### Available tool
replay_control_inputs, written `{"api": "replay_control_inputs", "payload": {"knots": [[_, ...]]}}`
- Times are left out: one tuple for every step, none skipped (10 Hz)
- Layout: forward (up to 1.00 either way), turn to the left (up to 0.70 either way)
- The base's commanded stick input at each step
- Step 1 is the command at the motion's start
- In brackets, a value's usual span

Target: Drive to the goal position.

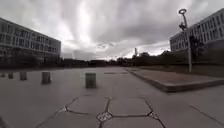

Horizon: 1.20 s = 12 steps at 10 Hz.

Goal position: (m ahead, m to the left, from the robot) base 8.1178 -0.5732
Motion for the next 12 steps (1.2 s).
{"api": "replay_control_inputs", "payload": {"knots": [[0.70,-0.34],[0.70,-0.35],[0.70,-0.35],[0.70,-0.18],[0.70,0.00],[0.70,0.00],[0.70,0.00],[0.70,0.00],[0.70,0.00],[0.70,0.00],[0.70,0.00],[0.70,0.00]]}}
